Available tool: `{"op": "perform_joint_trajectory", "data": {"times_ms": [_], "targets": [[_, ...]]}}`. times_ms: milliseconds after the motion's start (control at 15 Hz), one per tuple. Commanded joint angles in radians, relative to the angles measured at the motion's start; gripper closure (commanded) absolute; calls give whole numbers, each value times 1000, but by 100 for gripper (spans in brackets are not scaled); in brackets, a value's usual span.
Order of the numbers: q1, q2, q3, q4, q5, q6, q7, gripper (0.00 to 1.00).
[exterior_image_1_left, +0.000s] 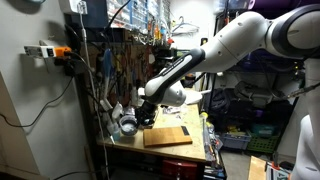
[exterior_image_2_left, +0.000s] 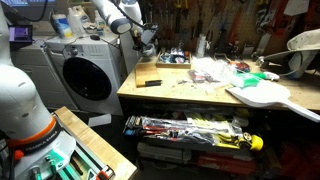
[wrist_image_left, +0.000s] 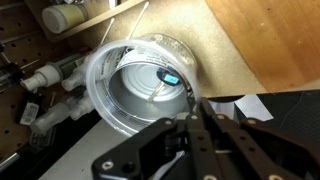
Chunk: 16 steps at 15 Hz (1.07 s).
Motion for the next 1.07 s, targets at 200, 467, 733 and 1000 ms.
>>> {"op": "perform_joint_trajectory", "data": {"times_ms": [200,467,733,1000], "targets": [[-38,78,20,60,30,-69,-53,99],[-43,97,17,76,24,-88,-44,69],[-115,40,73,52,-71,-143,46,49],[-160,-109,42,-34,-69,-329,162,18]]}}
